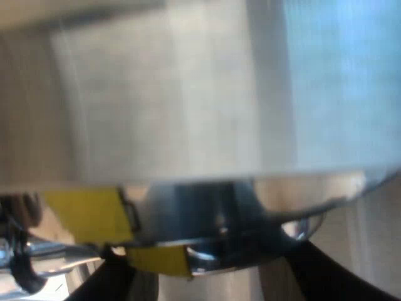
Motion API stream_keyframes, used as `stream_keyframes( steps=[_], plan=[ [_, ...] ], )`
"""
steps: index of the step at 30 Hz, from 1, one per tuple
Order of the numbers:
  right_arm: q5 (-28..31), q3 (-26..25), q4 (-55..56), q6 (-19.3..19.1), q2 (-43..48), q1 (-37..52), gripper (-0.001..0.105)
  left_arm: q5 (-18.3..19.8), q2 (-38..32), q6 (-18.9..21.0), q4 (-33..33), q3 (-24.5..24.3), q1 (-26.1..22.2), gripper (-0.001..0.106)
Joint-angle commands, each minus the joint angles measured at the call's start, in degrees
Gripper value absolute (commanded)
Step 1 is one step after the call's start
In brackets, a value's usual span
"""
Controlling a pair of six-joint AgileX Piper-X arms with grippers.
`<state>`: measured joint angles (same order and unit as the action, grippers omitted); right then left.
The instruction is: Put the handle in the coffee machine
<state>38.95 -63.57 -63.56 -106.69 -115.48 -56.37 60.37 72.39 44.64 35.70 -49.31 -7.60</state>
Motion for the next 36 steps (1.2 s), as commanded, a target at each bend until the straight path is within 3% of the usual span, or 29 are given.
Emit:
stream_keyframes(
  steps=[1,12,16,19,22,25,26,28,32,34,36],
  plan=[
    [-0.6,-1.2,-3.5,-0.1,1.3,0.2,0.040,1.2,-0.4,0.1,-0.3,-0.3,0.3,0.059],
    [-0.2,-1.2,-3.5,-0.1,1.3,0.2,0.040,1.7,-1.2,0.5,0.1,-0.6,-0.7,0.059],
    [-0.2,-1.2,-3.5,-0.1,1.3,0.2,0.040,1.6,-1.8,0.5,0.1,-0.6,-4.2,0.059],
    [-0.2,-1.2,-3.5,-0.1,1.3,0.2,0.040,4.9,-1.8,0.5,0.1,-0.6,-6.4,0.059],
    [-0.2,-1.2,-3.5,-0.1,1.3,0.2,0.040,10.4,-1.8,3.4,0.1,-0.9,-8.5,0.059],
    [-0.2,-1.2,-3.5,-0.1,1.3,0.2,0.040,11.4,-1.8,4.9,0.1,-1.1,-9.0,0.059],
    [-0.2,-1.2,-3.9,-0.1,1.3,0.2,0.040,11.9,-1.8,7.8,0.1,-1.5,-9.8,0.058],
    [-0.2,-1.2,-4.0,-0.1,1.3,0.2,0.040,11.5,-1.8,8.5,0.1,-2.8,-10.4,0.043],
    [-0.2,-1.2,-4.0,-0.1,1.3,0.2,0.040,6.8,-1.8,8.5,0.1,-5.0,-10.4,0.010],
    [-0.2,-1.2,-4.0,-0.1,1.3,0.2,0.040,4.4,-1.8,8.5,0.1,-5.7,-10.4,0.000],
    [-0.2,-1.2,-4.0,-0.1,1.3,0.2,0.040,0.9,-1.8,8.2,-0.1,-6.0,-10.4,0.000]
  ],
)
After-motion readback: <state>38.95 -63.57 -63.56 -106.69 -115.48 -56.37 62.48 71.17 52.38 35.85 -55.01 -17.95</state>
